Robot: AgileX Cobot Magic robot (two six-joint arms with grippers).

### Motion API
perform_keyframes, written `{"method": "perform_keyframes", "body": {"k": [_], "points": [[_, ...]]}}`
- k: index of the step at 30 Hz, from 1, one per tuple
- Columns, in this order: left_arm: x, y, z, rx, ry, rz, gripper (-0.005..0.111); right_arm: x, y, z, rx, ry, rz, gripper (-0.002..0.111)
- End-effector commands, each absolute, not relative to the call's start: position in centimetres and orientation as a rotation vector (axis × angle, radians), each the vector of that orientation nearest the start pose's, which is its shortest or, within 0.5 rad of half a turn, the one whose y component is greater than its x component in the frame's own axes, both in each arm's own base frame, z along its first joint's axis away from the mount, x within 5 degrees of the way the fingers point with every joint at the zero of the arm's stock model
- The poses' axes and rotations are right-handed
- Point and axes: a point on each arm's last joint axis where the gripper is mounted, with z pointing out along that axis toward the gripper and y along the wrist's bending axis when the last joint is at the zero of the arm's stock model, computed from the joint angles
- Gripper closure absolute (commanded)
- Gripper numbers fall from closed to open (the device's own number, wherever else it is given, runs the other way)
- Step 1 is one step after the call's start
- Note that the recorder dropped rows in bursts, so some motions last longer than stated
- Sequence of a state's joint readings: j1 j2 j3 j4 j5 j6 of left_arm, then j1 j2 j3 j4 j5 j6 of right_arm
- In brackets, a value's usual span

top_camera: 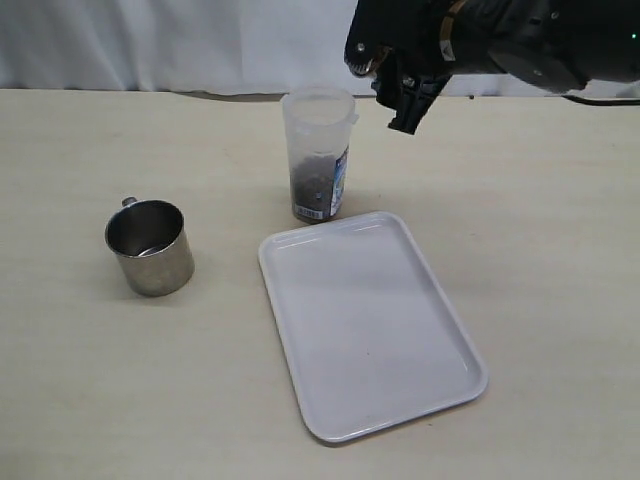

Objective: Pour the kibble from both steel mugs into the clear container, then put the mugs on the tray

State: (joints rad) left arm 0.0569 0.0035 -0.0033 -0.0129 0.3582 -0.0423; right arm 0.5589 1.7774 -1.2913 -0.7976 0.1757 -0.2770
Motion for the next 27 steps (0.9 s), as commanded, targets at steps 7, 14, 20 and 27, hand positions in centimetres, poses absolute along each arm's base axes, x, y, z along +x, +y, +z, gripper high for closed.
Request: {"method": "perform_keyframes", "body": {"k": [7, 14, 20, 27], "points": [[5.3, 0.2, 18.2, -0.093, 1.83, -0.005, 0.107, 36.1, 21.3, 28.4, -1.463, 1.465, -0.45, 0.103], [5.3, 0.2, 18.2, -0.093, 1.83, -0.005, 0.107, 36.5, 22.3, 27.3, -1.489, 1.461, -0.435, 0.103], [5.3, 0.2, 18.2, -0.093, 1.83, -0.005, 0.107, 37.2, 22.5, 27.1, -1.506, 1.462, -0.463, 0.103], [5.3, 0.2, 18.2, -0.093, 1.83, -0.005, 0.107, 37.3, 22.6, 26.9, -1.553, 1.43, -0.5, 0.103]]}}
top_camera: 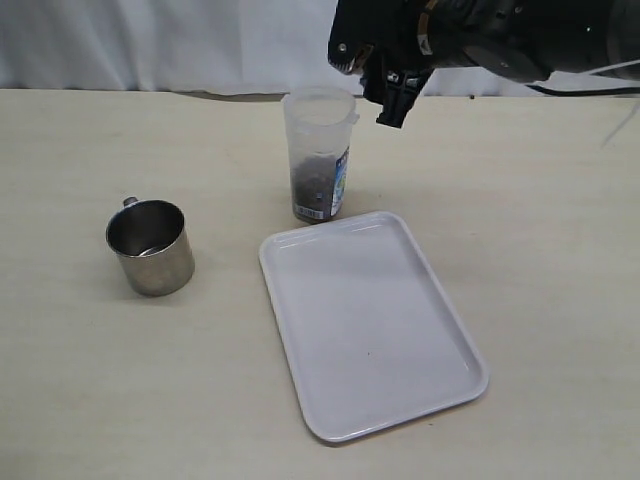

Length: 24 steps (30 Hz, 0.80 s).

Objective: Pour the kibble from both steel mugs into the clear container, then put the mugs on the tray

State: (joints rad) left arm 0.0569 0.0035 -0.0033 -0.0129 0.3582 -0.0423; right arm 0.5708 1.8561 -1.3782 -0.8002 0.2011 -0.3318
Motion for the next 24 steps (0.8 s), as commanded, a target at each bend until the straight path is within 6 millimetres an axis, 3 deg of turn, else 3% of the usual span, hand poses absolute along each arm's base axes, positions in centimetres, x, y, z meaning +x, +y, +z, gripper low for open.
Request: {"method": "perform_keyframes", "body": {"k": [1, 24], "points": [[5.33, 0.24, 18.17, -0.093, 1.83, -0.005, 0.107, 37.39, 22.59, 26.79, -1.567, 1.417, -0.515, 0.103], [5.34, 0.24, 18.2, -0.093, 1.827, -0.005, 0.107, 37.01, 23.38, 26.69, -1.616, 1.362, -0.543, 0.103]]}}
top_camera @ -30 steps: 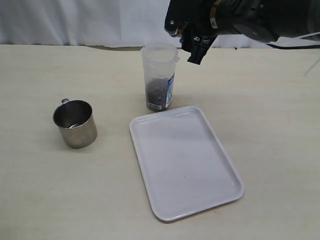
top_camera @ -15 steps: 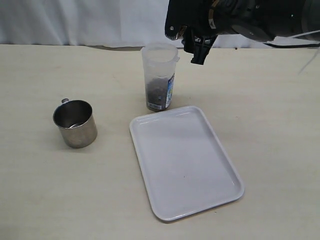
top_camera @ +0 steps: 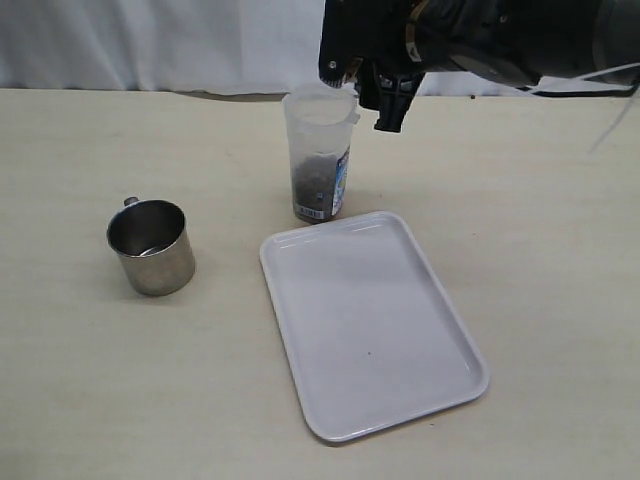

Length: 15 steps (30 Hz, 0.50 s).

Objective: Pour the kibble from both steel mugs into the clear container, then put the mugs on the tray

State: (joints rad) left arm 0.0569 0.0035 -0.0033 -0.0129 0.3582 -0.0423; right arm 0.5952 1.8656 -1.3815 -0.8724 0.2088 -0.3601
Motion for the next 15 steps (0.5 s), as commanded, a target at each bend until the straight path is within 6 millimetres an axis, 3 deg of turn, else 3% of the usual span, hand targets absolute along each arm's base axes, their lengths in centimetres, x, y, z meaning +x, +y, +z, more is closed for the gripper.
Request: {"method": "perform_keyframes", "body": {"k": [1, 15], "points": [[5.3, 0.2, 18.2, -0.093, 1.827, -0.005, 0.107, 37.0, 23.4, 26.7, -1.617, 1.364, -0.545, 0.103], [5.3, 0.2, 18.2, -0.093, 1.83, -0.005, 0.107, 37.5, 23.5, 25.4, -1.729, 1.288, -0.634, 0.103]]}}
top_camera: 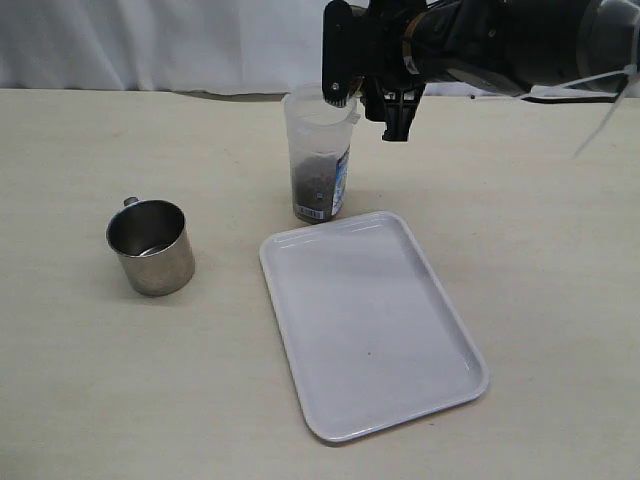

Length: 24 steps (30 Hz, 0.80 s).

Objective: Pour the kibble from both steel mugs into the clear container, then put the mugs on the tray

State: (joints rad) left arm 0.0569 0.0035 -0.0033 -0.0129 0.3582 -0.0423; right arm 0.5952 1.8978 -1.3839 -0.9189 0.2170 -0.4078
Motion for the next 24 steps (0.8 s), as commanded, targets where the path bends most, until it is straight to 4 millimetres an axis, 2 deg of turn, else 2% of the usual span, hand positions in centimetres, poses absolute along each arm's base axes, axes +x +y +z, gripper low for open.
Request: {"method": "perform_keyframes", "body": {"k": [1, 11, 24], "points": [[5.33, 0.24, 18.18, -0.093, 1.83, -0.005, 0.107, 37.47, 23.47, 25.45, -1.73, 1.286, -0.636, 0.103], [5.33, 0.24, 18.18, -0.093, 1.83, -0.005, 0.107, 38.11, 23.76, 26.23, -1.693, 1.289, -0.648, 0.103], [5.33, 0.24, 18.18, -0.093, 1.83, -0.005, 0.107, 38.19, 23.62, 26.28, -1.728, 1.252, -0.702, 0.103]]}}
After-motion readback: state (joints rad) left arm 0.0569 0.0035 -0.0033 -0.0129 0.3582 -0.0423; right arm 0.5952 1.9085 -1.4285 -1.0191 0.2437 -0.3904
